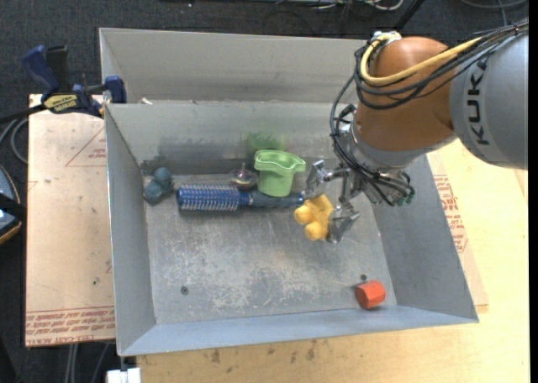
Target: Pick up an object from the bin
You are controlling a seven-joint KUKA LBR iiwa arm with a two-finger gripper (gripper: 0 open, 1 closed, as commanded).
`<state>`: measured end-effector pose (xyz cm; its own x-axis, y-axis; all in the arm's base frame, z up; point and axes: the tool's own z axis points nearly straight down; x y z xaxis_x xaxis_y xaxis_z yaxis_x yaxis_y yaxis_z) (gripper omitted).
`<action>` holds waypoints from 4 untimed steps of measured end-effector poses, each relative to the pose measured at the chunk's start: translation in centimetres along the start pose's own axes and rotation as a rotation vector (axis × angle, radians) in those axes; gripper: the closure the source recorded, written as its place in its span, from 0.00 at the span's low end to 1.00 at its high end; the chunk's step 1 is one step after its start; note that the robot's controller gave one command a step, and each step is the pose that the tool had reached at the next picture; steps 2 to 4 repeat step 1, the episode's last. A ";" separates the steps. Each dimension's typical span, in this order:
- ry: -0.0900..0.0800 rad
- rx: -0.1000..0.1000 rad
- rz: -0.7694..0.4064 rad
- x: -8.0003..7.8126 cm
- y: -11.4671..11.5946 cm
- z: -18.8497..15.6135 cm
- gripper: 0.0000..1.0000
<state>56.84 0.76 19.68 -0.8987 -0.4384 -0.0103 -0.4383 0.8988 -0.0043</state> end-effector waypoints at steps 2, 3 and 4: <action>0.001 -0.003 -0.116 0.1 3.7 -6.5 1.00; 0.001 -0.003 -0.116 0.1 3.7 -6.5 1.00; 0.001 -0.003 -0.116 0.1 3.7 -6.5 1.00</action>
Offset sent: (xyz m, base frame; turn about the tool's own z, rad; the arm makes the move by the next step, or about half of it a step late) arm -0.0194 0.0307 0.0610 -0.1164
